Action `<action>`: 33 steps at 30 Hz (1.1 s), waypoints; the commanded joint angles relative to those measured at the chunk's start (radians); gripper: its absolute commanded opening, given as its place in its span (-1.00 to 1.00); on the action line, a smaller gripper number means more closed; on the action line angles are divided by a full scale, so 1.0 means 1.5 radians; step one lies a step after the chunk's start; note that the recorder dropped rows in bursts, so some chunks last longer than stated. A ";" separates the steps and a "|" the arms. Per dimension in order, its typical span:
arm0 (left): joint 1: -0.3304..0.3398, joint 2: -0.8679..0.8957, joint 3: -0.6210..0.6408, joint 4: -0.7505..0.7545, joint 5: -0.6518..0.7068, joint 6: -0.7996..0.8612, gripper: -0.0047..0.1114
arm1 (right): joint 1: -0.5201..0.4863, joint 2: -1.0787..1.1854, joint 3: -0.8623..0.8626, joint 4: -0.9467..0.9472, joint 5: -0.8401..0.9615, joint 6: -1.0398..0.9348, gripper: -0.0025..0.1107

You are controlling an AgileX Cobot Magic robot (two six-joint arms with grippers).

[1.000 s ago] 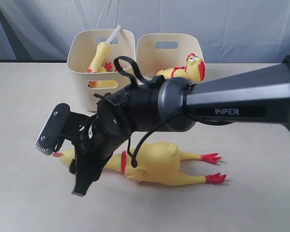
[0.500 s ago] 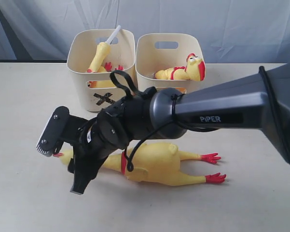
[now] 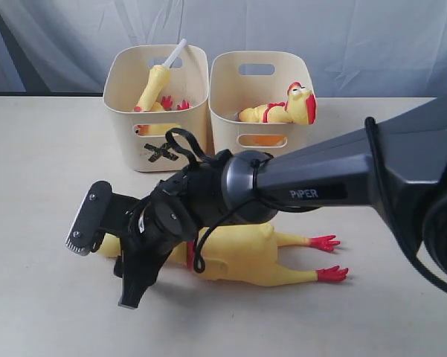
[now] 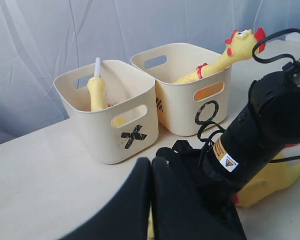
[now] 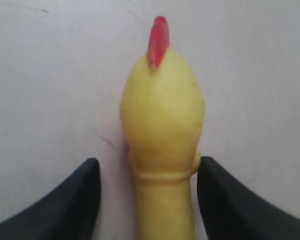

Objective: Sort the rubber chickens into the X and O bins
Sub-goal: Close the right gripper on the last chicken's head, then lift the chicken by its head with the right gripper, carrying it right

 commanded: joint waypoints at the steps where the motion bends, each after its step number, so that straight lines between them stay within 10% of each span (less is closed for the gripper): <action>1: -0.001 -0.010 -0.004 -0.007 -0.005 -0.003 -0.92 | -0.002 0.001 -0.002 -0.018 -0.002 0.000 -0.26; 7: -0.001 -0.034 -0.004 -0.002 0.002 -0.003 -0.92 | -0.002 -0.004 -0.002 -0.037 0.002 0.002 -0.97; 33: -0.001 -0.034 -0.004 -0.002 0.002 -0.003 -0.92 | -0.002 -0.347 -0.002 0.112 0.037 0.103 -0.97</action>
